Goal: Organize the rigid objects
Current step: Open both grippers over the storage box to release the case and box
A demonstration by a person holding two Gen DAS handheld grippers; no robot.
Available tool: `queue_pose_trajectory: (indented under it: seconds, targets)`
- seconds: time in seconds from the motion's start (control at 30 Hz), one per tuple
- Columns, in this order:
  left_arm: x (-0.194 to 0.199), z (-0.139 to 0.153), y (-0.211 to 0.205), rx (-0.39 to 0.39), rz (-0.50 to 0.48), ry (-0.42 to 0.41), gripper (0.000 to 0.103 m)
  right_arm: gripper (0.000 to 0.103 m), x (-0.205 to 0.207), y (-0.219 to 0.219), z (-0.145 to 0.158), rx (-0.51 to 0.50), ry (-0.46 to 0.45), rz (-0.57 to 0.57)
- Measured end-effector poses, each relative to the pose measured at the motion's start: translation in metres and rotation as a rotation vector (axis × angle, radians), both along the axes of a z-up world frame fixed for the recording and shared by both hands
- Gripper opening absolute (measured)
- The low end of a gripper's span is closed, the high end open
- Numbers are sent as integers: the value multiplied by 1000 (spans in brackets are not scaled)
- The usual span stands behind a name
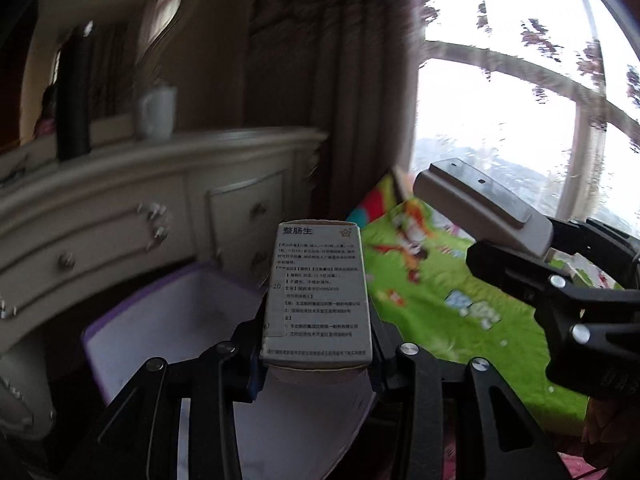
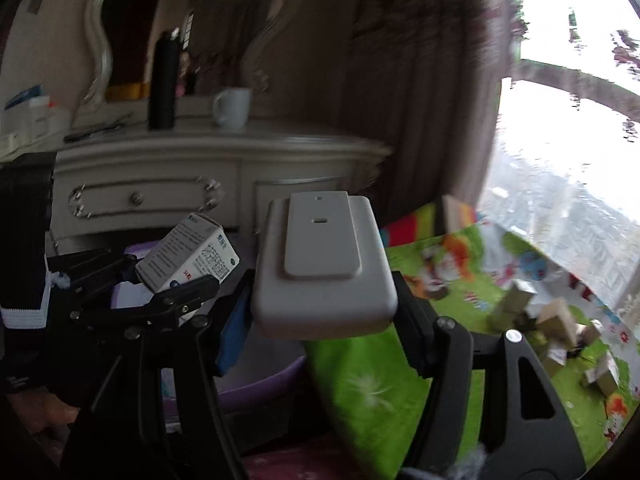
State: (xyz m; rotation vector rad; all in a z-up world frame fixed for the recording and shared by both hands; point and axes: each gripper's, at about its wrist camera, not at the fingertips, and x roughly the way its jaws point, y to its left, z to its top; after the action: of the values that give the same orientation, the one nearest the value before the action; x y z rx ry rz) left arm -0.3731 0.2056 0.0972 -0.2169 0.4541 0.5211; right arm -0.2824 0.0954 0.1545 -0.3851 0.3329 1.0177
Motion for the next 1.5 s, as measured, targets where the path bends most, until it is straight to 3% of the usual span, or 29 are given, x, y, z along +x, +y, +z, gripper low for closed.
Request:
queue_pose_trajectory:
  seconds: [0.37, 0.7, 0.93, 1.0, 1.07, 1.13, 1.33, 1.5]
  targets:
    - [-20, -50, 58, -176, 147, 130, 41, 67, -17, 71, -53, -196, 54, 165]
    - [-38, -78, 101, -233, 272, 237, 41, 67, -39, 116, -107, -338, 175, 269]
    - [-31, -79, 120, -213, 303, 269, 42, 67, -40, 124, -115, -348, 186, 266]
    - [-26, -80, 126, -204, 332, 303, 49, 67, -36, 125, -116, -345, 224, 293]
    - [-26, -78, 128, -204, 365, 311, 82, 69, -31, 124, -117, -344, 272, 311]
    - [-26, -74, 127, -189, 382, 307, 91, 76, -24, 119, -116, -335, 303, 299]
    - [-4, -70, 111, -116, 376, 408, 92, 78, 0, 77, -95, -235, 334, 202]
    - [33, -67, 81, -198, 245, 420, 92, 86, 47, 21, -77, -150, 322, 13]
